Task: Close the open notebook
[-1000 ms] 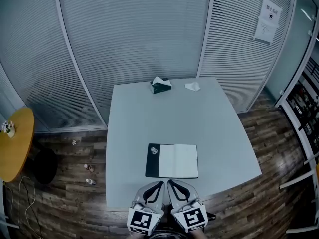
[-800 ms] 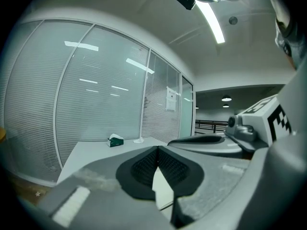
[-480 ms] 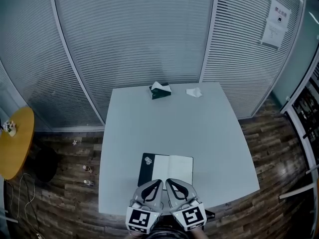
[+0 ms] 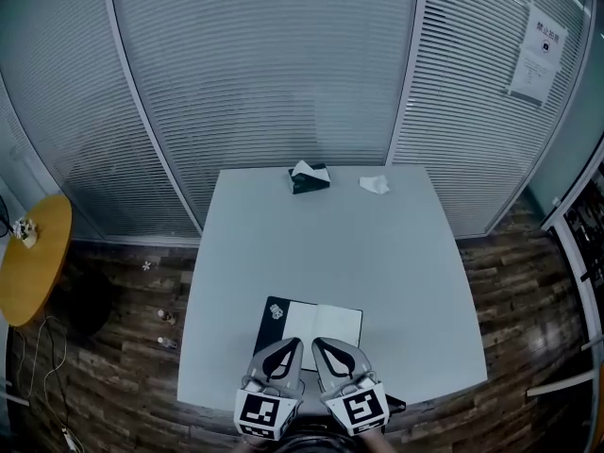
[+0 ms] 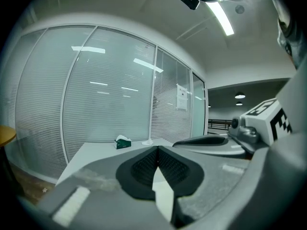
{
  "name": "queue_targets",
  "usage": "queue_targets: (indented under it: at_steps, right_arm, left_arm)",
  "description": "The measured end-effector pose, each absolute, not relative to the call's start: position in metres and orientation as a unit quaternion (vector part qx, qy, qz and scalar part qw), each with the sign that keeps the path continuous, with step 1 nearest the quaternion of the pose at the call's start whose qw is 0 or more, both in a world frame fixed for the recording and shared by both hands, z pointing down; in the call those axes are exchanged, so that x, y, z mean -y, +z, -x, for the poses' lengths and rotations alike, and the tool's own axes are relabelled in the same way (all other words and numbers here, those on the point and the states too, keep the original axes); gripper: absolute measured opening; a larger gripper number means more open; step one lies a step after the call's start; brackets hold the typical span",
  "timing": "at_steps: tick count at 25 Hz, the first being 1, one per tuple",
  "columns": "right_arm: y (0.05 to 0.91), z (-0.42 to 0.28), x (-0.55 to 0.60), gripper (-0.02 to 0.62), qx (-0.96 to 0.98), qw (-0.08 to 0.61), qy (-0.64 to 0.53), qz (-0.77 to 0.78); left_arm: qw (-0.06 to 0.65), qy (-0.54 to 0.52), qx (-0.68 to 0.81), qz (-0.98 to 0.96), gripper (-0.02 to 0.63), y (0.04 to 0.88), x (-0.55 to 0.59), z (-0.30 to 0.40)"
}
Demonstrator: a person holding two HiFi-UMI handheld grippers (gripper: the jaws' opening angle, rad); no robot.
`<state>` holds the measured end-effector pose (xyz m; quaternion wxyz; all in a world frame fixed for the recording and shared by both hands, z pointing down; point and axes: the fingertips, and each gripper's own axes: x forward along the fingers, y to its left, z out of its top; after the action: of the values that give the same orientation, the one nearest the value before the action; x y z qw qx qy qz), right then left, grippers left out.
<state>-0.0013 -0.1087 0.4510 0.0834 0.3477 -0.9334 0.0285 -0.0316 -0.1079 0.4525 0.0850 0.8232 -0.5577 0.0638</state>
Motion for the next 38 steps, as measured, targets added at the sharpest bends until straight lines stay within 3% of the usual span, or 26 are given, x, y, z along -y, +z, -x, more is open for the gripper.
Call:
queue_targets:
  at_steps: [12,38]
  right_arm:
    - [0.460,-0.004,0.116,0.000,0.937,0.089,0.035,-0.335]
    - [0.483,0.039,0.121,0.000,0.905,0.127,0.068,-0.401]
  left_arm:
    - [0.097,0.064,0.579,-0.807,0.003,0.461,0.115,0.032]
    - [0.154,0.130,0.545,-0.814,0.003,0.538,0.125,0.108]
